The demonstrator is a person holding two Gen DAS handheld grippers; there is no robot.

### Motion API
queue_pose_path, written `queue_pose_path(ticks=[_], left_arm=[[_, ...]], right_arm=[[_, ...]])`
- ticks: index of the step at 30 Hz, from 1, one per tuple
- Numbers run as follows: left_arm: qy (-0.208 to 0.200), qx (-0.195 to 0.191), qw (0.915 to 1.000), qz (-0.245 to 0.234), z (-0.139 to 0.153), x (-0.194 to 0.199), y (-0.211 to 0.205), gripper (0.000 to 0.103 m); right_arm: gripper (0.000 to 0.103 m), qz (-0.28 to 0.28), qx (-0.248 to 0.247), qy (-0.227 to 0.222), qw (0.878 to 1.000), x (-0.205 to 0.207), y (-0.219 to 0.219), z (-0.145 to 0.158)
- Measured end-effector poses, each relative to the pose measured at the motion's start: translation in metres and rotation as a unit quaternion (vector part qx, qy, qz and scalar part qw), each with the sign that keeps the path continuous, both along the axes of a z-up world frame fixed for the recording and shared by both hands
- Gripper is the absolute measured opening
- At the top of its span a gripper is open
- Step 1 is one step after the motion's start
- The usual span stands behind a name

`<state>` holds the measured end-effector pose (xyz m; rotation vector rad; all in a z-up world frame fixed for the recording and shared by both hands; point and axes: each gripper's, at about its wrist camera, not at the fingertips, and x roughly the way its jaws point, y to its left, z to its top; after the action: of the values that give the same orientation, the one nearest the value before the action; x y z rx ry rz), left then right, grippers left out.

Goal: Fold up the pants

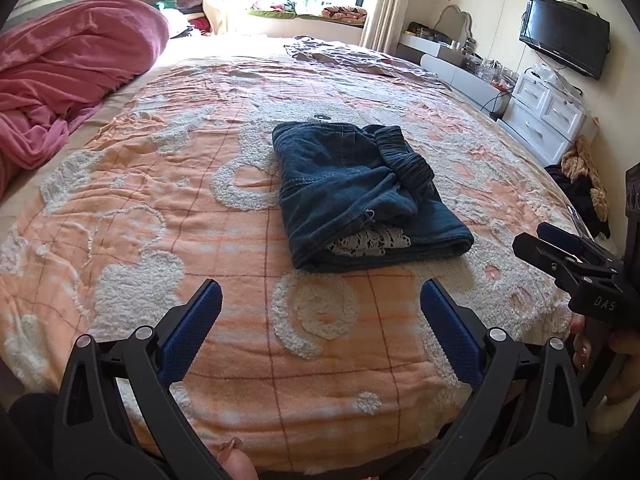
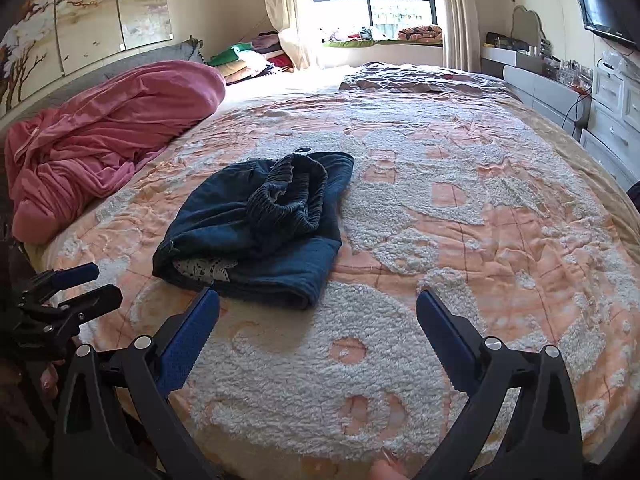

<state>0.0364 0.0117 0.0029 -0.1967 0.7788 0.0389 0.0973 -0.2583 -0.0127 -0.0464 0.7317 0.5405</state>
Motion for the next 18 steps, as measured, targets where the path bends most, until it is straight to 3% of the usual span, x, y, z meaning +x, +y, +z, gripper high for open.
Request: queue_pose_path(ticks=[18], left_arm=[[0.014, -0.012, 0.9998, 0.009, -0.015, -0.018, -0.008, 0.093]], right_arm=[[0.098, -0.003, 0.000, 0.014, 1.000, -0.026, -0.011, -0.013]])
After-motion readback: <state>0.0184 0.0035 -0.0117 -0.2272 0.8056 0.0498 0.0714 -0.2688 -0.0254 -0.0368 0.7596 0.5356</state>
